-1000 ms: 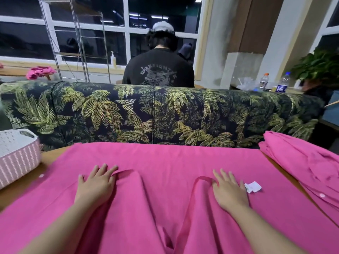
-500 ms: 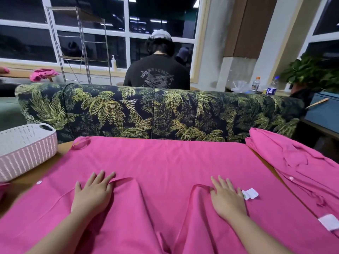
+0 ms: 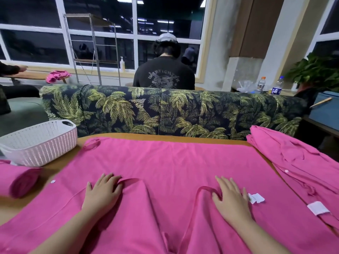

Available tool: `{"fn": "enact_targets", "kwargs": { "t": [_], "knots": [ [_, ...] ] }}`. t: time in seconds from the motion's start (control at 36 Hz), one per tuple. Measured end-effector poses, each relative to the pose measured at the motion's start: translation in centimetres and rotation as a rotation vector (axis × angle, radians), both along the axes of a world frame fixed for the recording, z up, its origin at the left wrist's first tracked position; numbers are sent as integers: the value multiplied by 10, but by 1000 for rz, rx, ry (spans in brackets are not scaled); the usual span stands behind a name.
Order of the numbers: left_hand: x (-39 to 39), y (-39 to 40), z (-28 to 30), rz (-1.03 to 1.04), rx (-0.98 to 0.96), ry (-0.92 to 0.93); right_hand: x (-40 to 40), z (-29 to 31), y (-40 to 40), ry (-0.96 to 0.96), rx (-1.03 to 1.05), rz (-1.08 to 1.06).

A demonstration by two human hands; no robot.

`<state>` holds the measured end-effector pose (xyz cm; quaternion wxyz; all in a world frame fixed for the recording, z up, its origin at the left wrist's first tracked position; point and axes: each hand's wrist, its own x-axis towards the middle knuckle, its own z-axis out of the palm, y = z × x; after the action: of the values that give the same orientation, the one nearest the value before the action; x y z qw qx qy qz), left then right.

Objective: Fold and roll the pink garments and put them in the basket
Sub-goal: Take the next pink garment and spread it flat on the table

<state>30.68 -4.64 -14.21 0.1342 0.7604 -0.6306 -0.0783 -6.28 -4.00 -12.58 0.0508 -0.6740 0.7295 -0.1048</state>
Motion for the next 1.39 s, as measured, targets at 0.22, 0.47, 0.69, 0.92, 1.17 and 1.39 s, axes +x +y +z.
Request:
{"fn": "enact_targets", "kwargs": {
  "t": [0.22, 0.47, 0.69, 0.92, 1.17, 1.39],
  "knots": [
    [19, 13, 19, -25, -226, -195, 23, 24, 19, 102, -54, 383],
    [-11, 17, 32, -364, 39, -3, 46, 41, 34, 17, 190, 709],
    [-76, 42, 51, -905, 313, 123, 33, 32, 42, 36, 146, 671],
    [-71, 51, 58, -691, 46, 58, 12, 35, 54, -138, -52, 257],
    [-64, 3, 107, -123, -441, 508, -4, 86, 15, -361, -398, 50],
    [-67, -82, 99, -166, -349, 239, -17, 82, -76, -260, -227, 46]
  ]
}}
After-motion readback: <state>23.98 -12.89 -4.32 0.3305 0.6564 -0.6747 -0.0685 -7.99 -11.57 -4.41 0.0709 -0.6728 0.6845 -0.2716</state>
